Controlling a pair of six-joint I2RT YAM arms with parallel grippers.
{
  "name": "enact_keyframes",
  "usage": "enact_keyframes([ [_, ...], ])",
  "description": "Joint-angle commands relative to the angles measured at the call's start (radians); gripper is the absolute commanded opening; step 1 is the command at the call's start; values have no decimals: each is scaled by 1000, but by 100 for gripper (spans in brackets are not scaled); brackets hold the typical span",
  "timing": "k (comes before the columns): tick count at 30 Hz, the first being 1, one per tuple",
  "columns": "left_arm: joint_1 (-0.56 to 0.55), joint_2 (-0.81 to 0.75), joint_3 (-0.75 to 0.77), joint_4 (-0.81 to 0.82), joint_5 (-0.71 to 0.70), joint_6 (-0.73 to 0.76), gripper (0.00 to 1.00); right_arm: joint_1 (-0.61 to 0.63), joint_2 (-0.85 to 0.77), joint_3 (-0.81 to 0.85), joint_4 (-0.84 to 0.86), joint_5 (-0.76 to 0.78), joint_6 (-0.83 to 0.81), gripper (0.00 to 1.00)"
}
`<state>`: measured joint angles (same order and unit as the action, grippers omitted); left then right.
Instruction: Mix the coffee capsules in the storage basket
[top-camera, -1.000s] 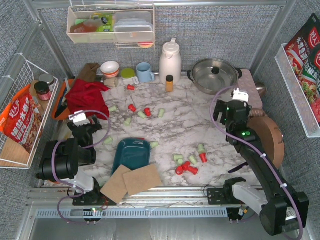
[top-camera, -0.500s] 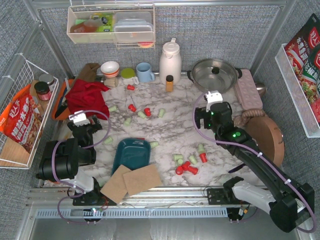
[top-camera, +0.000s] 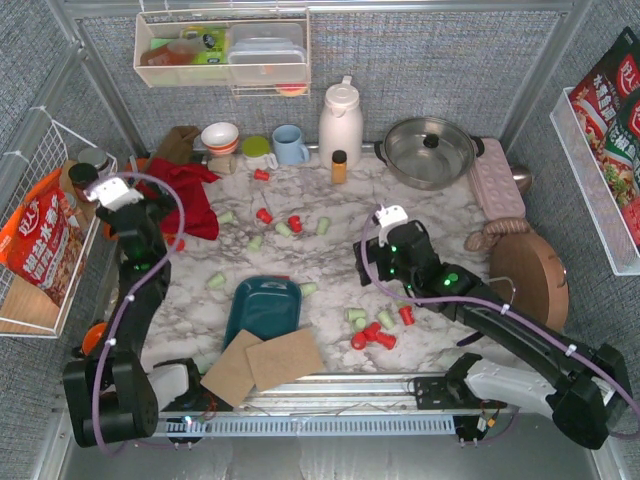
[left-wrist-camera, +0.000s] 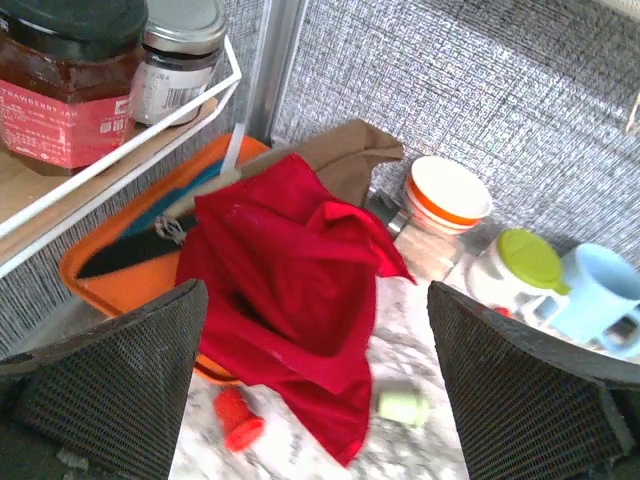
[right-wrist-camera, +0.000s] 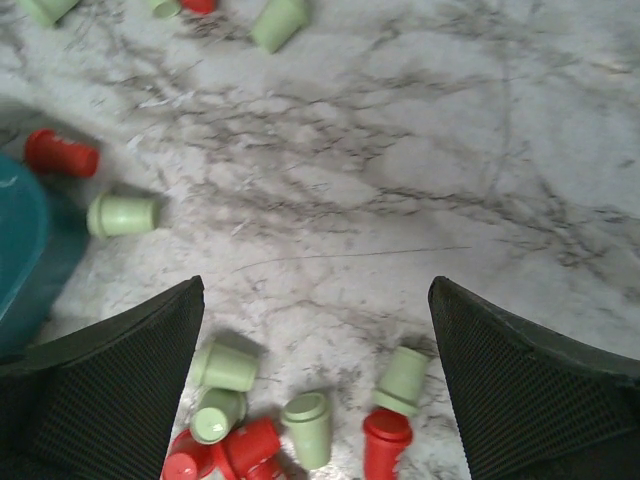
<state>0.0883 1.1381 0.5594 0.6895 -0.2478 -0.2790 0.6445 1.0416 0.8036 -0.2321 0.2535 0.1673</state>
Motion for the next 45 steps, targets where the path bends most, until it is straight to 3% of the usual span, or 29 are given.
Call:
enact_keyframes([
  [1,3,-8,235,-770,-56,-321,99,70,3,-35,40,-53,64,99],
  [4,4,-3,278,-870,175,-312,99,129,8,-95,104,-104,97,99],
  [6,6,-22,236,-854,296,-377,99,164,13,-128,141,-131,108,99],
  [8,1,-43,218,-847,469,-334,99,196,13,-155,163,-131,112,99],
  [10,-51,-93,217,-908,424,-341,99,216,7,-183,190,-141,120,99],
  [14,-244,-231,211,-1034,198,-336,99,240,-12,-240,235,-191,149,99],
  [22,-363,-428,115,-1150,157,-346,98,306,-56,-322,286,-252,185,99],
  [26,-451,-474,121,-1187,110,-372,85,352,-36,-341,336,-249,187,99],
  [33,-504,-411,162,-1245,54,-383,81,416,94,-299,426,-281,240,97],
  [45,-511,-370,163,-1180,50,-319,82,468,222,-241,498,-342,300,92],
])
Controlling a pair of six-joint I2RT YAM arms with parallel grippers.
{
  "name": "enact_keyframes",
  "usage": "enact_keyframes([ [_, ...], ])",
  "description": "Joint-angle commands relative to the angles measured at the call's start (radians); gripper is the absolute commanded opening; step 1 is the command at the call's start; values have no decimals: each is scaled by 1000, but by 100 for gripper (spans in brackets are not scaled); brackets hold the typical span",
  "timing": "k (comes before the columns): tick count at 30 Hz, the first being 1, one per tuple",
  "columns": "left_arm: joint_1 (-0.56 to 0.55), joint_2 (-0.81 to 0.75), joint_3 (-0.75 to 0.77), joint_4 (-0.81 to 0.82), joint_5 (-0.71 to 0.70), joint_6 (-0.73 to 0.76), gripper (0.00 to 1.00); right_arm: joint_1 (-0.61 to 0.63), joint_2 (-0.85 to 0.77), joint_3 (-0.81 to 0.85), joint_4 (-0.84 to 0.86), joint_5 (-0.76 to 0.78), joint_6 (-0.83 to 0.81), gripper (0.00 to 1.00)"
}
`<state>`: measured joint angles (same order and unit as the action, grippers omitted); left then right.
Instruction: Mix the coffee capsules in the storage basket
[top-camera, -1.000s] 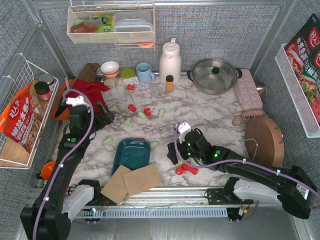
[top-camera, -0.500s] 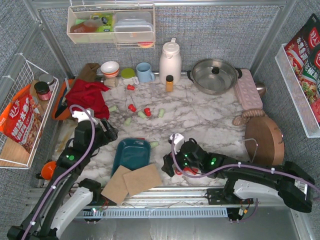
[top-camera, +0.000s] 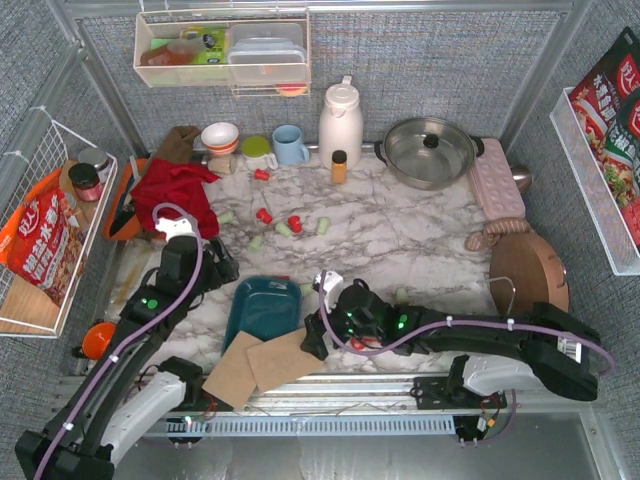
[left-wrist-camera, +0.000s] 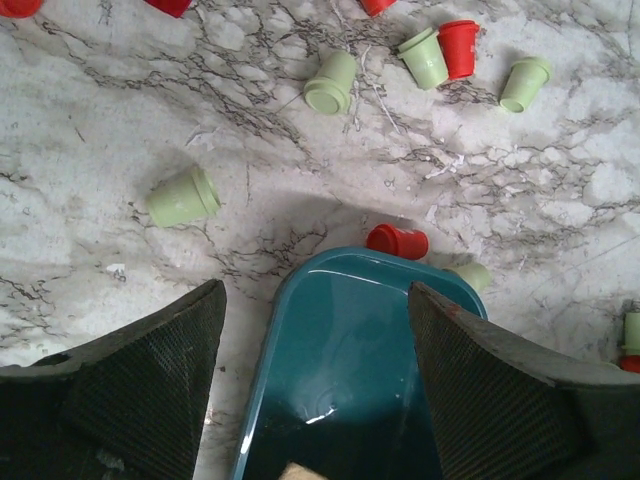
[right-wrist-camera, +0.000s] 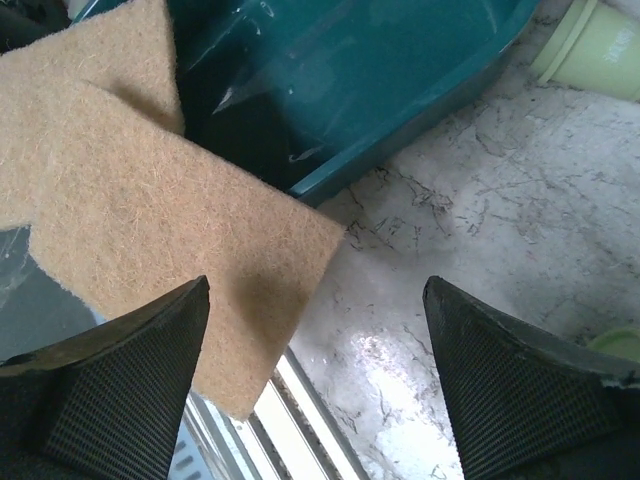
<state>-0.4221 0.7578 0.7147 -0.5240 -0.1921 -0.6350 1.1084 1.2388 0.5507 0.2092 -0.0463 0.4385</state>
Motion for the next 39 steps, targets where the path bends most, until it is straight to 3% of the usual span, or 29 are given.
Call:
enact_keyframes([
  [1,0,12,12,38,-10,46,82,4,35,12,64,-52,35,91],
  [13,-1,-8,4,169,-43,153,88,5,126,20,157,-147,103,78],
  [39,-1,4,1,163,-51,152,89,3,87,63,5,-27,30,49],
])
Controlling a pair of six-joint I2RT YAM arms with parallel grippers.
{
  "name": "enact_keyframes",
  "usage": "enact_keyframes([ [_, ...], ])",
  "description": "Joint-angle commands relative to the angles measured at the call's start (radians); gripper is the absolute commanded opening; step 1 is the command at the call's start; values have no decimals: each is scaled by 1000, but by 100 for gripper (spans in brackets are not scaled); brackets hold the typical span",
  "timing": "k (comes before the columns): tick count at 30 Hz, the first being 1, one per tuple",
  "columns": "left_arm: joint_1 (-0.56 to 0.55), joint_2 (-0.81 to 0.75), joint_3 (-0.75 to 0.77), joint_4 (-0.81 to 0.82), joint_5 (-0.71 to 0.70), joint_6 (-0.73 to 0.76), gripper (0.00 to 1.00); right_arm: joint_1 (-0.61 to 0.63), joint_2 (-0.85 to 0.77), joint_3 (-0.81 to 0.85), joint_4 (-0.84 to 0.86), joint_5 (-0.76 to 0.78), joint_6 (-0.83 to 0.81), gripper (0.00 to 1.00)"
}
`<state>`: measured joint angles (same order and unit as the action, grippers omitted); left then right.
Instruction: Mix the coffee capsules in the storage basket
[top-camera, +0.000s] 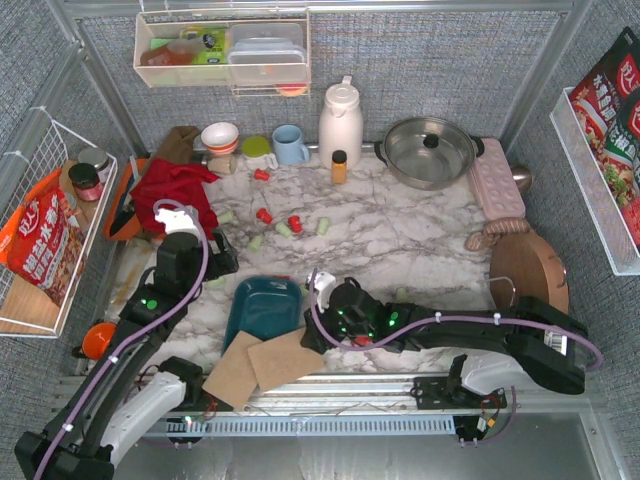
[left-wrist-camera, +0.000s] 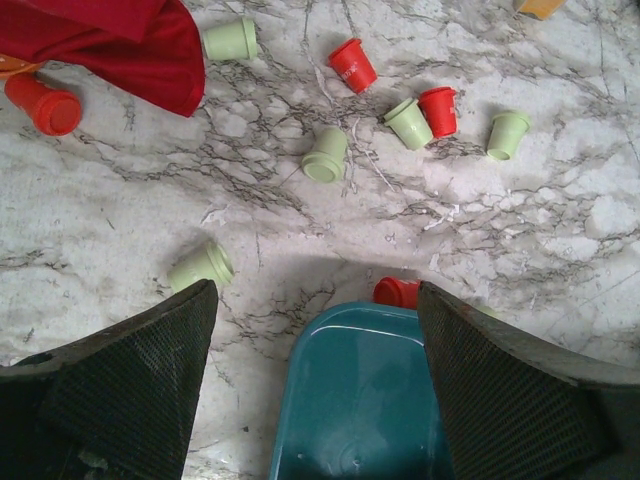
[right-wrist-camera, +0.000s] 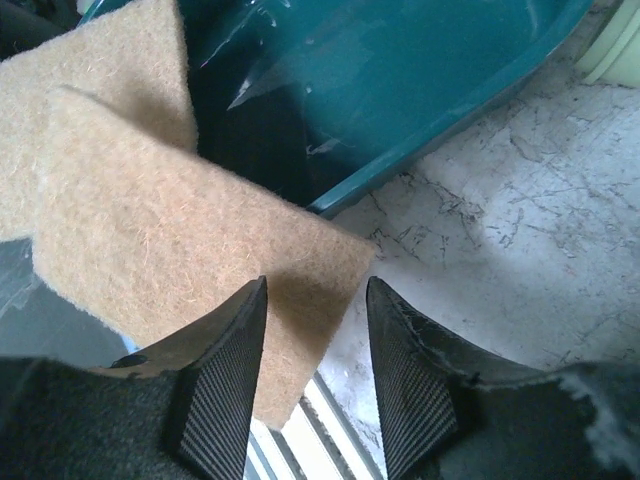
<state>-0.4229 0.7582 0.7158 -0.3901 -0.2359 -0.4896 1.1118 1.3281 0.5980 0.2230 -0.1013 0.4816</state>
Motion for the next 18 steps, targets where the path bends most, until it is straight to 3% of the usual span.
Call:
enact_keyframes([
  [1,0,5,-1,31,-8,7,89,-1,-2,17,-10,28,-15,47],
  [18,0,7,-6,31,-14,11,90,-16,5,45,-44,47,-28,20],
])
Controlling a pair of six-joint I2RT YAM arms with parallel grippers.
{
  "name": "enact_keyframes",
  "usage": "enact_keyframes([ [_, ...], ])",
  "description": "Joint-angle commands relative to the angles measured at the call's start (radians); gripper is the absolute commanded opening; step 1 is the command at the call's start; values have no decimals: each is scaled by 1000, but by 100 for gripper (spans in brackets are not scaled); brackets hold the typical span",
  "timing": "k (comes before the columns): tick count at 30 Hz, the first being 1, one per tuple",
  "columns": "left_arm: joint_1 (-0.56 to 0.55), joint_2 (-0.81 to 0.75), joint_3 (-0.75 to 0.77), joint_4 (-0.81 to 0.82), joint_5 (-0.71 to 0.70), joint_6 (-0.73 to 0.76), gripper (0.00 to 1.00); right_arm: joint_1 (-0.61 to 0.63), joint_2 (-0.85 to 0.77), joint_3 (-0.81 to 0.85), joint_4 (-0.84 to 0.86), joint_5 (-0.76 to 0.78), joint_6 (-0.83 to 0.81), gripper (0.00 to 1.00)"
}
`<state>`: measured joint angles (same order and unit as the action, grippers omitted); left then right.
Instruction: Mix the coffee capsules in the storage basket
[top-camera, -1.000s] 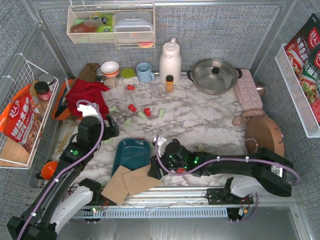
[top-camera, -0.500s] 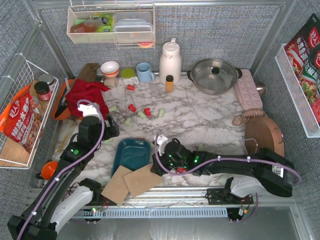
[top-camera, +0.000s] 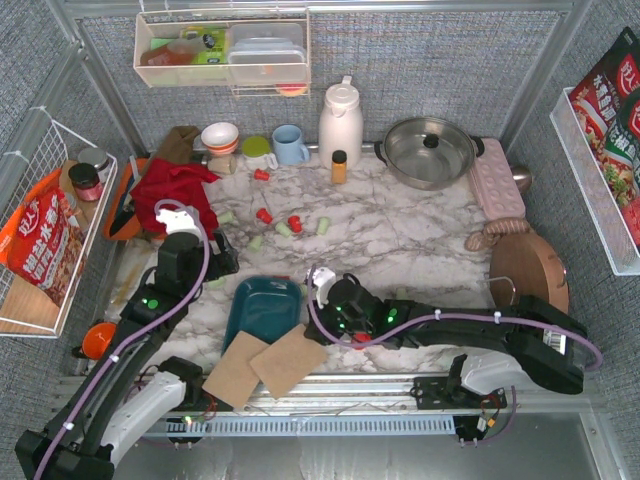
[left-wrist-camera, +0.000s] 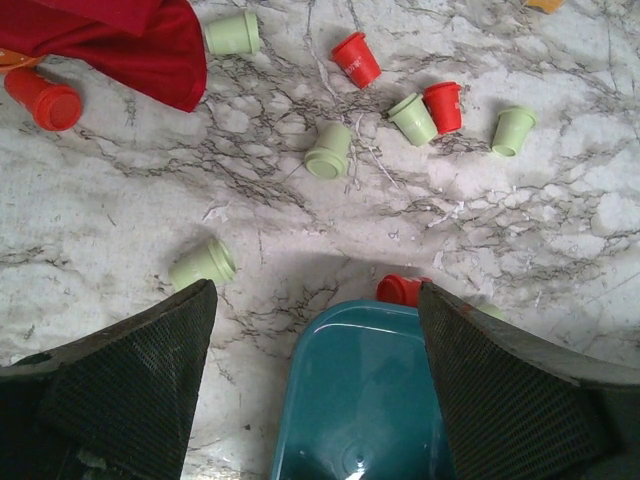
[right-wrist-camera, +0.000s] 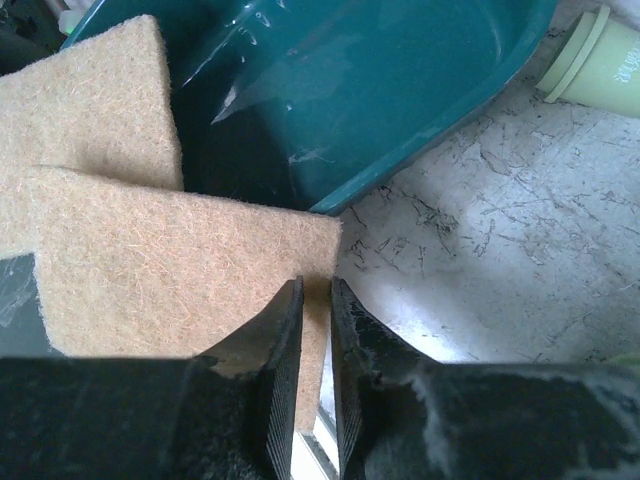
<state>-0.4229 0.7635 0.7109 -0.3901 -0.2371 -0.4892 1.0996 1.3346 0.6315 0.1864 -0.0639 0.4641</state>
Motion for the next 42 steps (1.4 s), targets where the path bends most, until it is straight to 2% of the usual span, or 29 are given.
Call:
enact_keyframes([
  [1,1,3,-1,32,-14,9,90,-5,-3,12,-8,11,-10,19],
  [4,1,5,-4,33,-14,11,90,-12,-4,15,-13,16,-9,10],
  [6,1,5,-3,34,-13,10,90,-16,-5,16,-15,21,-8,1],
  [7,0,5,-4,34,-13,11,90,-17,-5,17,-16,26,-6,0],
  [16,0,3,-5,36,-12,10,91,-47,-14,23,-27,51,-22,0],
  [24,1,0,-9,38,-11,10,91,-107,-60,35,-103,179,-131,0],
  [33,1,4,-8,39,-10,11,91,-132,-46,41,-113,192,-158,0],
  [42,0,1,-8,43,-4,12,91,-144,-140,99,-176,296,-245,0],
])
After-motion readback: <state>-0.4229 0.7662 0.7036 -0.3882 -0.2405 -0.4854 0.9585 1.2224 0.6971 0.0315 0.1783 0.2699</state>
